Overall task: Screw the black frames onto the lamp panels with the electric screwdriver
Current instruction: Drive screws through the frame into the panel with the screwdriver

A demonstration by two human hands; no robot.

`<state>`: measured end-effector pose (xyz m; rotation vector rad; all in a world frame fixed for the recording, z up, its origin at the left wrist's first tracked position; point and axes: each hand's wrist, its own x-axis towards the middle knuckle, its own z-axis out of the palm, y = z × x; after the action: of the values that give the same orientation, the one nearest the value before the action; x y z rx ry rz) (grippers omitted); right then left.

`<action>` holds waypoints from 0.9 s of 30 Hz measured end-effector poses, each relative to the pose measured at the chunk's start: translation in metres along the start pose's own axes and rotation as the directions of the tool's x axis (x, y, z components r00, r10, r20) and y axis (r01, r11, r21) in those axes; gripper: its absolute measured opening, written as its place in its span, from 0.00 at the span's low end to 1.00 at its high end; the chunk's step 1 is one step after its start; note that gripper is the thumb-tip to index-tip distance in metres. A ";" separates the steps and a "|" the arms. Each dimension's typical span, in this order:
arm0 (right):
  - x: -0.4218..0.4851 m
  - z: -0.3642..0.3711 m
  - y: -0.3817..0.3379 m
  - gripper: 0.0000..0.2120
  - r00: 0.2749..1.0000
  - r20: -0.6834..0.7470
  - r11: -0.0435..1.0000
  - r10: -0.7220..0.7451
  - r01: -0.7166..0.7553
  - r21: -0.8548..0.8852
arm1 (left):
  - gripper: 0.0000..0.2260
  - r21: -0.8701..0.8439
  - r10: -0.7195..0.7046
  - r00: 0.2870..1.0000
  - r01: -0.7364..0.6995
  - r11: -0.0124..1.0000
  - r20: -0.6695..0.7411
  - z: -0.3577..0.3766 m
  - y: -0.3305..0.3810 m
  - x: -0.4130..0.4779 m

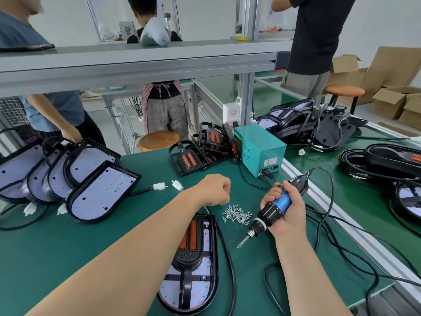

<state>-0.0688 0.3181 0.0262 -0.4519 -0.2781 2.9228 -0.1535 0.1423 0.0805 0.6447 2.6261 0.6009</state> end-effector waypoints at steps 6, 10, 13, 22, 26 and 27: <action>-0.005 0.005 0.004 0.06 0.999 -0.025 0.999 -0.024 0.024 0.020 | 0.07 -0.593 0.035 0.990 -0.110 0.798 -0.137 -0.006 -0.011 -0.065; -0.011 0.021 0.010 0.06 0.988 -0.079 0.989 -0.131 0.135 0.054 | 0.06 -0.686 -0.007 0.980 -0.135 0.715 -0.199 -0.002 -0.024 -0.105; -0.017 0.041 0.019 0.09 0.978 -0.055 0.979 -0.203 0.205 0.025 | 0.07 -0.794 -0.049 0.980 -0.125 0.594 -0.191 0.004 -0.030 -0.126; -0.042 0.085 0.045 0.12 0.954 0.016 0.947 -0.300 0.300 -0.114 | 0.08 -0.926 -0.150 0.971 -0.124 0.357 -0.188 0.013 -0.037 -0.159; -0.049 0.091 0.054 0.11 0.953 0.018 0.942 -0.301 0.301 -0.148 | 0.08 -0.937 -0.181 0.964 -0.130 0.323 -0.196 0.012 -0.043 -0.164; -0.050 0.092 0.056 0.11 0.954 0.019 0.942 -0.300 0.300 -0.151 | 0.08 -0.941 -0.184 0.963 -0.131 0.312 -0.195 0.013 -0.044 -0.165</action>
<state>-0.0586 0.2399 0.1146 -0.3968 -0.5235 2.6125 -0.0267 0.0280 0.0894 0.0864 1.8513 2.1263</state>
